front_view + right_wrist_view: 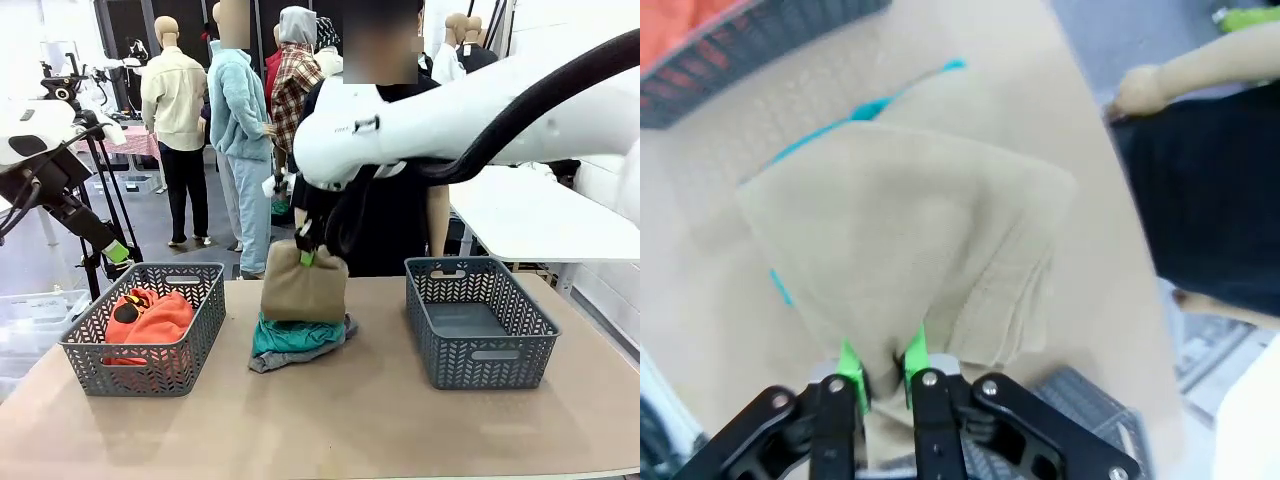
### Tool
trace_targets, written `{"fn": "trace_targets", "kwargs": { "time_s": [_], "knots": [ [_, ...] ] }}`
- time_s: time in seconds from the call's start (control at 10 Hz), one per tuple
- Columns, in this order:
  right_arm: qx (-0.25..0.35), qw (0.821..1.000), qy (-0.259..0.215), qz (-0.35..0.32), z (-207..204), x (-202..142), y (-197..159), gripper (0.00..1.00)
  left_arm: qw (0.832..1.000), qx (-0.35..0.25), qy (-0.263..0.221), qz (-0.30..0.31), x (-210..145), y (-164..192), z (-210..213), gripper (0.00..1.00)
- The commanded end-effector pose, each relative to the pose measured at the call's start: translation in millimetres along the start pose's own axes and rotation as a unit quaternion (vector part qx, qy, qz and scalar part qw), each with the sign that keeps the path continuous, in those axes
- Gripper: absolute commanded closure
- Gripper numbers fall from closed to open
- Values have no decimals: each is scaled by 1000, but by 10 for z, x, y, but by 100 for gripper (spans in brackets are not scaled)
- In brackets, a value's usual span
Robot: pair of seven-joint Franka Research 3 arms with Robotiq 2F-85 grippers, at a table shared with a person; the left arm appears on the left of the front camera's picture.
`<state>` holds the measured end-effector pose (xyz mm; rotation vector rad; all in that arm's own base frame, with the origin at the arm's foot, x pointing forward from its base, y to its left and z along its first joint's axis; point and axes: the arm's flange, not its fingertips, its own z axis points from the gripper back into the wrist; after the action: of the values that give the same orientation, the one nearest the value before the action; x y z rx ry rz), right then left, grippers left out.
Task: Sort the tops and bottoms.
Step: Lift clothes from the center of the table with your right hand.
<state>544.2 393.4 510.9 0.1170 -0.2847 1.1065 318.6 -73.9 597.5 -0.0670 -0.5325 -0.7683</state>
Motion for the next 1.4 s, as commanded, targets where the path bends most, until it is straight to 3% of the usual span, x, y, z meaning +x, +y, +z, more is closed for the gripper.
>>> {"fn": "trace_targets", "kwargs": {
  "time_s": [0.0,0.5,0.7,0.8,1.3],
  "knots": [
    [-42,998,-56,3,504,-244,143,100,1000,-4,-5,6,-11,3,-2,4],
    [-105,979,-172,24,1557,-205,341,100,1000,-4,-5,6,-11,3,-2,4],
    [-101,980,-170,20,1546,-275,277,100,1000,-4,-5,6,-11,3,-2,4],
    [-114,981,-158,12,1694,-45,326,100,1000,-4,-5,6,-11,3,-2,4],
    [-114,981,-158,12,1694,-45,326,100,1000,-4,-5,6,-11,3,-2,4]
  ]
}}
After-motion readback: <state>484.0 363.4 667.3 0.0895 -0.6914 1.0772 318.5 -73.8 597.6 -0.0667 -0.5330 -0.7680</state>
